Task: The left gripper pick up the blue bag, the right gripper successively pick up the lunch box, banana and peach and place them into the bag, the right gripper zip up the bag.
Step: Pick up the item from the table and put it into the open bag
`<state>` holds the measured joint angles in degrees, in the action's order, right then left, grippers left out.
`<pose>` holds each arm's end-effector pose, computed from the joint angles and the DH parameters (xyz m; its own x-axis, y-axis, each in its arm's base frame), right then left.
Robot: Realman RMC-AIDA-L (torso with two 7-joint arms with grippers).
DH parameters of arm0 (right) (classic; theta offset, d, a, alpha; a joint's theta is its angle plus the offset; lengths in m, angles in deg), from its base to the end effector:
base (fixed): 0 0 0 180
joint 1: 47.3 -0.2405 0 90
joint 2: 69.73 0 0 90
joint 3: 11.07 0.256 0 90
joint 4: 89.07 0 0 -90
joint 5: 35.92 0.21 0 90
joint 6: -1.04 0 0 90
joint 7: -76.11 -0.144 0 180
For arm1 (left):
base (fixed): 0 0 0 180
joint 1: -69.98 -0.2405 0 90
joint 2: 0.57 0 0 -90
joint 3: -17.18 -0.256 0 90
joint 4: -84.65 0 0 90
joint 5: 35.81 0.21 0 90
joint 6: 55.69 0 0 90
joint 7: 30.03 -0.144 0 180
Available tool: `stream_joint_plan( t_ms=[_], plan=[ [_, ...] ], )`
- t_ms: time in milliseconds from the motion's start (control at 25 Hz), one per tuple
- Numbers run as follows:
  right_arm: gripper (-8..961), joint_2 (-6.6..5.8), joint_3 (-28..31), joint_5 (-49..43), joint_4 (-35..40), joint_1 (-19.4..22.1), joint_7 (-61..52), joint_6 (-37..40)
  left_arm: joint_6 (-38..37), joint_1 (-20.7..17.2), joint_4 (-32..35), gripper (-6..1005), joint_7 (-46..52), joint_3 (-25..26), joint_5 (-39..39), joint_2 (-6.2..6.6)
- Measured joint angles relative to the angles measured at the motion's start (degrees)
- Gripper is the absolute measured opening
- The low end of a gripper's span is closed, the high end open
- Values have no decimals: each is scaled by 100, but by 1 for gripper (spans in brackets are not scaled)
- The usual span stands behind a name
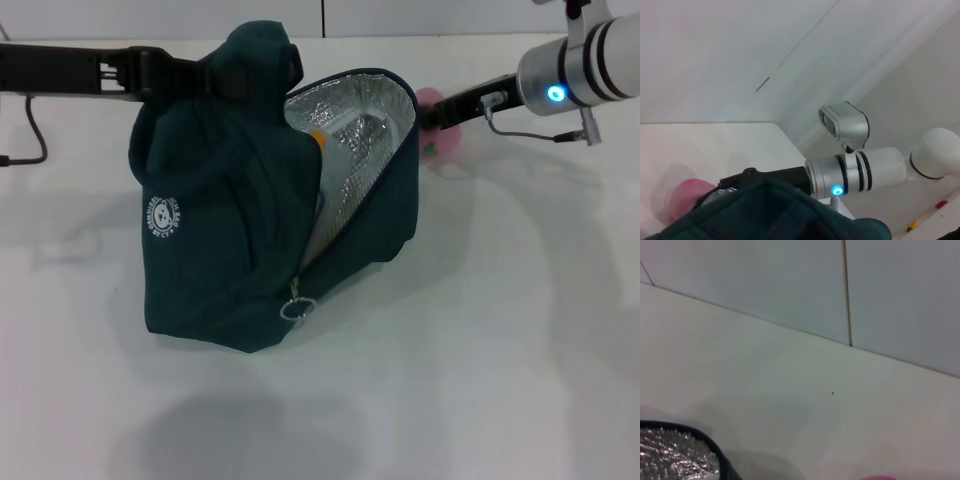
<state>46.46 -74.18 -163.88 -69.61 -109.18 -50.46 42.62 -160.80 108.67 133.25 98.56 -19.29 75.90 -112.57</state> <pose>0.1643 0.4752 -0.0532 0.7372 -0.6255 -0.2554 -0.6601 -0.5863 -0.4696 -0.1953 0.3621 0.0873 0.4929 0.7382 0.4606 0.7265 -0.6404 0.2490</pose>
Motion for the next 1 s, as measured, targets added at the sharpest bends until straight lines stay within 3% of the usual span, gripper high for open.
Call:
stream_joint_plan(
  t_ms=[280,320,520,680,840,1000],
  plan=[
    [253,-32,-7,428,759,538,7,277,0,-49,1,36,6,14,-26,47],
    [242,-51,2,793,1238,898,98,377,-1,-66,1,36,10,15,-28,48],
    [190,-86,57,1800,2018,1548,582,648,-31,-201,1,36,55,19,-87,51],
    [165,-122,242,3349,2383,2006,1519,1238,-55,-299,0,36,74,18,-194,50],
    [147,-127,524,4673,2222,2141,2349,2384,-39,-319,-62,36,88,18,-203,35],
    [129,-96,467,4924,2025,2009,2508,3065,4,-304,-167,36,88,17,-203,34]
  ],
)
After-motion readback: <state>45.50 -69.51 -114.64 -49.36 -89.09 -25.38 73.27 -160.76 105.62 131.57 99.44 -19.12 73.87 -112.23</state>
